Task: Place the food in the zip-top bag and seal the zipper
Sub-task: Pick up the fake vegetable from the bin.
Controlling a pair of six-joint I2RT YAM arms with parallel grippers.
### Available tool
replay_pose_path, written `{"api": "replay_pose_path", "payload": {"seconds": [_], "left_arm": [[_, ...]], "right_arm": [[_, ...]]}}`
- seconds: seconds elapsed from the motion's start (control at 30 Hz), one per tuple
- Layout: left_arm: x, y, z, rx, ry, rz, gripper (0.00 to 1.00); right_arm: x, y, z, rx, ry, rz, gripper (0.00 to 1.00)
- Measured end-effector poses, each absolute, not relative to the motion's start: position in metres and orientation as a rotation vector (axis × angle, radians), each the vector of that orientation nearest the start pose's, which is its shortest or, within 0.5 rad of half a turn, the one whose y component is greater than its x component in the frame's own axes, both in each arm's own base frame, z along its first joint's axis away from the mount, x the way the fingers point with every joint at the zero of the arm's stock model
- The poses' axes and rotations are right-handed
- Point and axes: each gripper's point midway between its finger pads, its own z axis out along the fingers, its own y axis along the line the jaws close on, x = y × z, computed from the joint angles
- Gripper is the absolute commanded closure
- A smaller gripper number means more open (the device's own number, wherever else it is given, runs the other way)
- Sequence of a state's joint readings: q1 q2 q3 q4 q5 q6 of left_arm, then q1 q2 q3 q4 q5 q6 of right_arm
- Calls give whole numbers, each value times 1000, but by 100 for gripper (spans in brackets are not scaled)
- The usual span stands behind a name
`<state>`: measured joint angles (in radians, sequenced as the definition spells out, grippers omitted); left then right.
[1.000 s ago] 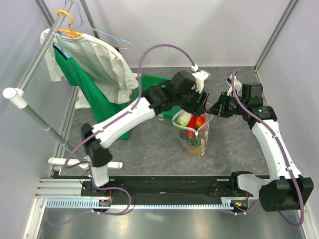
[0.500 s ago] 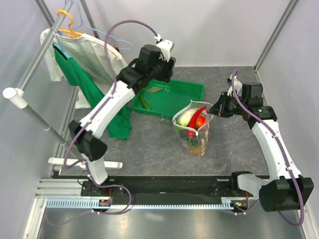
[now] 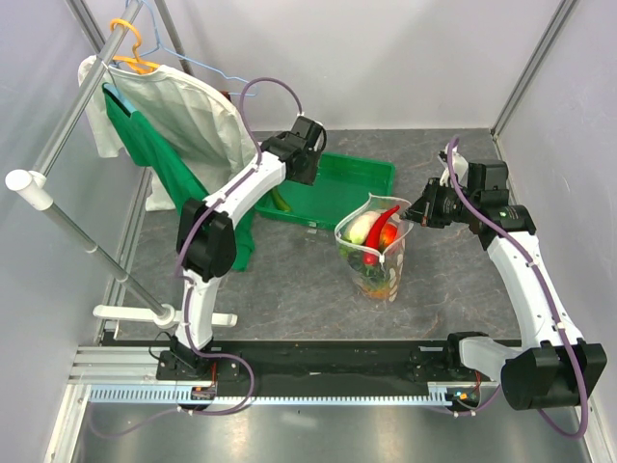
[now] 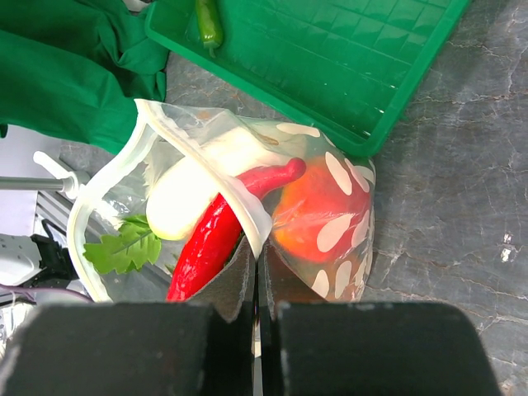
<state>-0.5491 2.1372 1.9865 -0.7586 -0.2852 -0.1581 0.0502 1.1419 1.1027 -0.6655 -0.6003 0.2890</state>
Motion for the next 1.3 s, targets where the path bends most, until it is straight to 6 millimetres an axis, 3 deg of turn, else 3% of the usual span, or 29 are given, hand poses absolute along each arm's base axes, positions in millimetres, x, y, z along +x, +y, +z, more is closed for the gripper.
{"api": "replay_pose_path", "payload": {"seconds": [0.17, 0.33, 0.67, 0.83, 0.93, 1.1, 1.2, 1.3], "left_arm": [[476, -217, 107, 214, 2504, 69, 44], [478, -197, 86, 112, 2545, 142, 44], [477, -176, 46, 32, 2619, 228, 42], [478, -169, 37, 0, 2646, 210, 45], [477, -176, 32, 7, 2671, 145, 56], [483, -203, 31, 59, 2663, -2, 64], [486, -227, 33, 148, 2640, -69, 88], [487, -246, 37, 242, 2608, -104, 95]], "right_arm": [[288, 123, 236, -54, 2268, 854, 100], [288, 122, 235, -54, 2268, 850, 100], [288, 122, 235, -64, 2268, 844, 100], [289, 122, 233, -62, 2274, 845, 100], [289, 122, 232, -61, 2278, 846, 100], [290, 122, 231, -59, 2282, 846, 100], [290, 122, 230, -57, 2286, 846, 100], [291, 121, 229, -55, 2286, 842, 100]]}}
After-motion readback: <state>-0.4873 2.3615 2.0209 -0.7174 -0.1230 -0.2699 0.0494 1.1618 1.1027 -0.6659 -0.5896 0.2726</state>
